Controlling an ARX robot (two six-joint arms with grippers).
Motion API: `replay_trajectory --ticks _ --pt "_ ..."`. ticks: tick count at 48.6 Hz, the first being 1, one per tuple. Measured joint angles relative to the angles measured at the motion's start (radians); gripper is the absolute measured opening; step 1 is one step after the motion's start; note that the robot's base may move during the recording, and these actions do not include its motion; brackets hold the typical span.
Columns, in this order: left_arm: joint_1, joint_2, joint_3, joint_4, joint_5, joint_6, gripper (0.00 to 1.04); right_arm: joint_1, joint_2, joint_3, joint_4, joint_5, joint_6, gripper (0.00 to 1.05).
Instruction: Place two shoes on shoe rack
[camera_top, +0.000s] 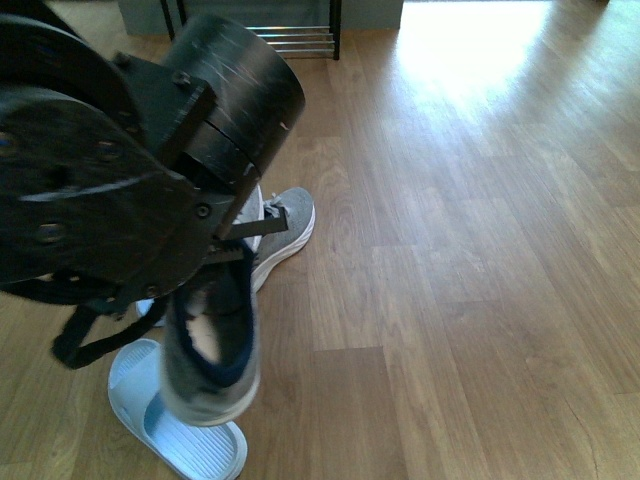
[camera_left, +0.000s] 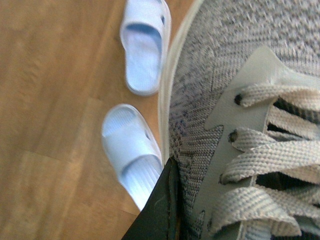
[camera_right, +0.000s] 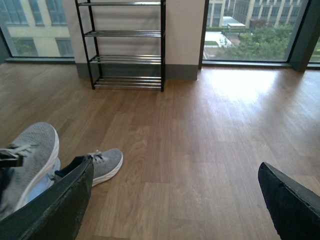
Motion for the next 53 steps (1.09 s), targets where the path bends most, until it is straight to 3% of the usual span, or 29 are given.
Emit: replay_trajectory --ticks 18,24,26,28,34,41,44,53 --pt "-0.154 -0.516 -0.284 -0.109 -0.355 0.157 0.03 0.000 0.000 0.000 0.000 0.000 0.000 0.95" --pt "-0.221 -0.682 -0.326 -0.409 -0.553 0.022 0.03 0.000 0.000 0.000 0.000 0.000 0.000 0.95" --pt "-0.311 -0.734 -0.335 -0.533 -0.646 -0.051 0.03 0.000 -0.002 0.000 0.000 0.000 0.002 0.95" --pt "-0.382 -0.761 -0.348 -0.637 -0.678 -0.127 0.03 0.000 0.001 0.000 -0.001 -0.003 0.006 0.95" --pt "-0.419 -0.798 -0.362 -0.703 -0.617 -0.224 0.03 0.000 -0.002 0.000 -0.001 0.002 0.004 0.95" --pt "-0.373 -0.836 -0.403 -0.611 -0.620 -0.207 0.03 0.000 -0.002 0.000 -0.001 0.000 0.005 0.95" --pt "-0.328 -0.863 -0.429 -0.569 -0.594 -0.193 0.03 0.000 -0.002 0.000 -0.001 0.000 0.005 0.95" --pt "-0.039 -0.977 -0.579 -0.437 -0.254 -0.242 0.03 0.000 -0.002 0.000 -0.001 0.000 0.005 0.95"
